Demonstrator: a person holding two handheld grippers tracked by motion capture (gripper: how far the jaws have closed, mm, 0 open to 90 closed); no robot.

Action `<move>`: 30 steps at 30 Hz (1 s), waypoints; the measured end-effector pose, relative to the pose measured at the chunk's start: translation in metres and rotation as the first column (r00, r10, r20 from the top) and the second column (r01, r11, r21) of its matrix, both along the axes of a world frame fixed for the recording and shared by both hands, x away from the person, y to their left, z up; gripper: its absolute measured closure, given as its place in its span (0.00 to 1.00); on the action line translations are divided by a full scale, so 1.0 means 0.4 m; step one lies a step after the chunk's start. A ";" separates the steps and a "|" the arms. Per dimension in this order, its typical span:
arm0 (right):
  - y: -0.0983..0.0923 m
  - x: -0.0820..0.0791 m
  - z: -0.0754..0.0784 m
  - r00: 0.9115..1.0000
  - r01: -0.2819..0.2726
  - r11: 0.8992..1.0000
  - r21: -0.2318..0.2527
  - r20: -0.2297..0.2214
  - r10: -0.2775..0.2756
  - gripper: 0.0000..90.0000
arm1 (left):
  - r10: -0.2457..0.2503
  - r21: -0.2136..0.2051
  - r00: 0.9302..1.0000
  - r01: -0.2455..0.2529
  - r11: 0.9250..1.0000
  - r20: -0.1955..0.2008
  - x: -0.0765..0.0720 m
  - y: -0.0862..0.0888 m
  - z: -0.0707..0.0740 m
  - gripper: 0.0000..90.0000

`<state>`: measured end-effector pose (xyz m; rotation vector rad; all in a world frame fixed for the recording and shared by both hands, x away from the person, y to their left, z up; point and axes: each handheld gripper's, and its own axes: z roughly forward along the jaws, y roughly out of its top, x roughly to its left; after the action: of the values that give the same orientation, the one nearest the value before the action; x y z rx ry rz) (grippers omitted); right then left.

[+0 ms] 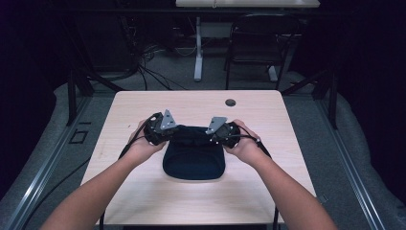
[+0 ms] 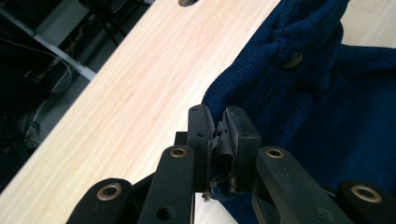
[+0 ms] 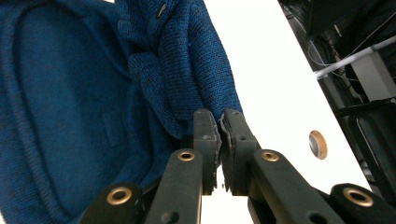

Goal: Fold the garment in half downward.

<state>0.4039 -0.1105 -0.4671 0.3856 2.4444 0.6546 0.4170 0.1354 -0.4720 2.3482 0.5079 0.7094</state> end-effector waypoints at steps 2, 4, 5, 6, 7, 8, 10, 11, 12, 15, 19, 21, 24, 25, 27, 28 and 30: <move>0.001 -0.007 -0.002 1.000 -0.008 1.000 -0.015 -0.003 0.007 0.95 | -0.003 -0.006 1.000 0.003 1.000 -0.003 -0.006 0.001 -0.005 0.91; 0.002 -0.012 -0.002 1.000 -0.007 1.000 -0.016 -0.002 0.007 0.95 | -0.006 -0.008 1.000 0.006 1.000 -0.009 -0.011 0.004 -0.010 0.91; 0.002 -0.012 -0.002 1.000 -0.007 1.000 -0.016 -0.002 0.007 0.95 | -0.006 -0.008 1.000 0.006 1.000 -0.009 -0.011 0.004 -0.010 0.91; 0.002 -0.019 -0.006 1.000 -0.002 1.000 0.001 -0.018 0.002 0.95 | -0.009 -0.009 1.000 0.009 1.000 -0.015 -0.016 0.007 -0.015 0.91; 0.003 -0.023 -0.008 1.000 -0.008 1.000 -0.005 -0.025 0.008 0.95 | -0.009 -0.009 1.000 0.009 1.000 -0.015 -0.016 0.007 -0.015 0.91; 0.005 -0.029 -0.015 1.000 -0.010 1.000 0.005 -0.026 0.010 0.95 | -0.015 -0.003 1.000 0.015 1.000 -0.020 -0.022 0.008 -0.019 0.91; 0.006 -0.039 -0.019 0.999 -0.017 1.000 -0.017 -0.031 0.017 0.95 | -0.022 -0.003 0.999 0.022 1.000 -0.026 -0.029 0.009 -0.022 0.91; 0.006 -0.039 -0.019 0.999 -0.017 1.000 -0.017 -0.031 0.017 0.95 | -0.022 -0.003 0.999 0.022 1.000 -0.026 -0.029 0.009 -0.022 0.91; 0.007 -0.042 -0.024 0.999 -0.023 1.000 -0.013 -0.029 0.023 0.95 | -0.024 -0.011 0.999 0.024 1.000 -0.028 -0.033 0.010 -0.024 0.91; 0.001 -0.051 -0.029 0.999 -0.003 1.000 0.014 -0.052 0.004 0.95 | -0.032 -0.021 0.999 0.031 0.999 -0.039 -0.041 0.015 -0.030 0.91; 0.000 -0.061 -0.036 0.998 -0.011 1.000 -0.009 -0.062 0.010 0.96 | -0.042 -0.013 0.998 0.041 0.999 -0.045 -0.050 0.014 -0.036 0.91; 0.000 -0.068 -0.041 0.998 -0.016 1.000 -0.021 -0.061 0.015 0.96 | -0.047 -0.010 0.998 0.047 0.999 -0.050 -0.056 0.013 -0.040 0.91; -0.004 -0.083 -0.049 0.997 -0.011 1.000 -0.011 -0.074 0.010 0.96 | -0.051 -0.024 0.997 0.050 0.998 -0.062 -0.068 0.017 -0.048 0.91; -0.004 -0.083 -0.049 0.997 -0.011 1.000 -0.011 -0.074 0.010 0.96 | -0.051 -0.024 0.997 0.050 0.998 -0.062 -0.068 0.017 -0.048 0.91; -0.004 -0.093 -0.060 0.997 -0.016 1.000 -0.011 -0.079 0.015 0.96 | -0.056 -0.025 0.996 0.055 0.998 -0.073 -0.079 0.017 -0.055 0.91; -0.003 -0.096 -0.061 0.997 -0.018 1.000 -0.011 -0.077 0.017 0.96 | -0.059 -0.022 0.996 0.057 0.998 -0.073 -0.082 0.018 -0.056 0.91; -0.003 -0.099 -0.060 0.997 -0.015 1.000 -0.012 -0.080 0.014 0.96 | -0.060 -0.022 0.995 0.059 0.998 -0.074 -0.084 0.019 -0.057 0.91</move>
<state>0.3642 -0.1117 -0.4912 0.3965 2.5282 0.6403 0.3832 0.1430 -0.4949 2.3679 0.4730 0.5889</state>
